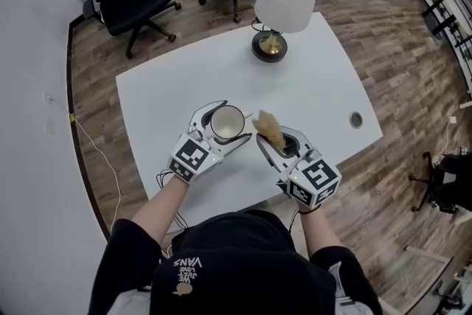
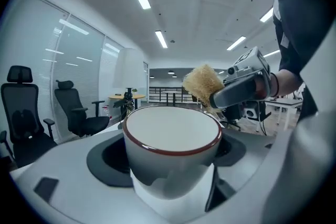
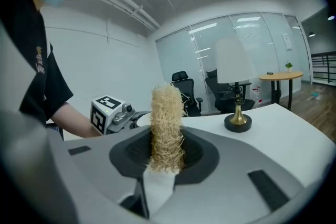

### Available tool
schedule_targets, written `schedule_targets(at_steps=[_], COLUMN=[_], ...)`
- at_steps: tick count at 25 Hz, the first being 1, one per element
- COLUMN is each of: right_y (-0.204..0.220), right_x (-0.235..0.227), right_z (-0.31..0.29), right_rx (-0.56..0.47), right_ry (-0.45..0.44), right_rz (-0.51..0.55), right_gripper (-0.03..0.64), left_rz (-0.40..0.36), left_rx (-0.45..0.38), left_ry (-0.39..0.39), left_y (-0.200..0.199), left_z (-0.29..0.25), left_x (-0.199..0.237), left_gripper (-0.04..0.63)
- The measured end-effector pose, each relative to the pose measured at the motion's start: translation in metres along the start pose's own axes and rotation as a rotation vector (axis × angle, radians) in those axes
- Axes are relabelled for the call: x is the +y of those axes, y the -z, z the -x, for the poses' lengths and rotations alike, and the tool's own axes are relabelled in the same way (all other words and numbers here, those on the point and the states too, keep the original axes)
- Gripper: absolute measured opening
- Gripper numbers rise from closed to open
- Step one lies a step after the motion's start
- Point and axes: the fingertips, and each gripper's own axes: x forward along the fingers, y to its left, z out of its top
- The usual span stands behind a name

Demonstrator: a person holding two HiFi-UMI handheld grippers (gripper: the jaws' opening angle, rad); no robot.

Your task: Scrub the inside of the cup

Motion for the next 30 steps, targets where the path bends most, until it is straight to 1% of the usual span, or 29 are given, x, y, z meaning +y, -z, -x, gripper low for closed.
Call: schedule_targets(at_steps=[1, 5, 12, 17, 25, 30], right_y=[0.000, 0.003, 0.024, 0.030, 0.033, 0.032], right_x=[-0.003, -0.015, -0.030, -0.039, -0.043, -0.042], right_z=[0.000, 0.000, 0.004, 0.007, 0.005, 0.004], right_rx=[-0.010, -0.057, -0.042, -0.027, -0.002, 0.013], right_ry=[0.007, 0.030, 0.045, 0.060, 0.052, 0.046], right_rz=[-0.005, -0.088, -0.140, -0.134, -0.109, -0.092], right_gripper=[0.095, 0.095, 0.095, 0.095, 0.095, 0.095], left_rz=[0.010, 0.056, 0.109, 0.154, 0.147, 0.127], left_rx=[-0.012, -0.035, 0.006, 0.026, 0.046, 0.059], left_ry=[-0.008, -0.039, -0.066, -0.075, -0.080, -0.071], left_y=[0.001, 0.013, 0.048, 0.067, 0.079, 0.084], left_z=[-0.002, -0.010, -0.024, -0.032, -0.040, -0.041], left_x=[0.003, 0.013, 0.017, 0.020, 0.021, 0.018], left_gripper=[0.413, 0.413, 0.413, 0.413, 0.413, 0.413])
